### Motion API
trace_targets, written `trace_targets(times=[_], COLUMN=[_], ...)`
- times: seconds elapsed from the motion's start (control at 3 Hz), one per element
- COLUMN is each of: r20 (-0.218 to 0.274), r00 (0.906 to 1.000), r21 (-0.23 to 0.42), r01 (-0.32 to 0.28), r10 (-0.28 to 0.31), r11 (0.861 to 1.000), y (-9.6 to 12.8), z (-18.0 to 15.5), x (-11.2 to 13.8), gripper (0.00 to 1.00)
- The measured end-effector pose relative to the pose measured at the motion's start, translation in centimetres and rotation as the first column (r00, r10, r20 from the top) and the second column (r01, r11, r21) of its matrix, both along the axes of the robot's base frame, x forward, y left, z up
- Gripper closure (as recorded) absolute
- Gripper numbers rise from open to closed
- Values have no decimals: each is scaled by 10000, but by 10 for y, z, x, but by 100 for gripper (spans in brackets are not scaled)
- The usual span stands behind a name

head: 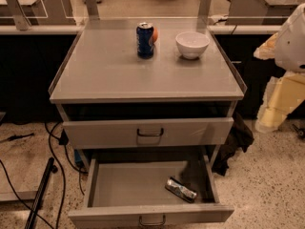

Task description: Pick redbull can from middle drawer and place on counter

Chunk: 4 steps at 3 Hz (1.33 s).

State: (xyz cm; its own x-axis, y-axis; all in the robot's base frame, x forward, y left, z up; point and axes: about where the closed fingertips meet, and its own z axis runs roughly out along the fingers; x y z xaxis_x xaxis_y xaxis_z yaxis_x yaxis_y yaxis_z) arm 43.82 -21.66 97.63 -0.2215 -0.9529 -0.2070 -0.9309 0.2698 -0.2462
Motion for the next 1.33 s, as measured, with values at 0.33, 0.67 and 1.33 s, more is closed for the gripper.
trace_targets(times=[0.33, 0.67, 1.33], r20=[67, 32, 27], r00=[9997, 9977, 9913], r21=[221, 664, 1523], r01=[241, 666, 1298], r10=[-242, -670, -1317], r11=[9995, 9956, 9798], y=[4, 15, 47], z=[-13, -47, -165], x=[4, 8, 15], gripper=[37, 60, 100])
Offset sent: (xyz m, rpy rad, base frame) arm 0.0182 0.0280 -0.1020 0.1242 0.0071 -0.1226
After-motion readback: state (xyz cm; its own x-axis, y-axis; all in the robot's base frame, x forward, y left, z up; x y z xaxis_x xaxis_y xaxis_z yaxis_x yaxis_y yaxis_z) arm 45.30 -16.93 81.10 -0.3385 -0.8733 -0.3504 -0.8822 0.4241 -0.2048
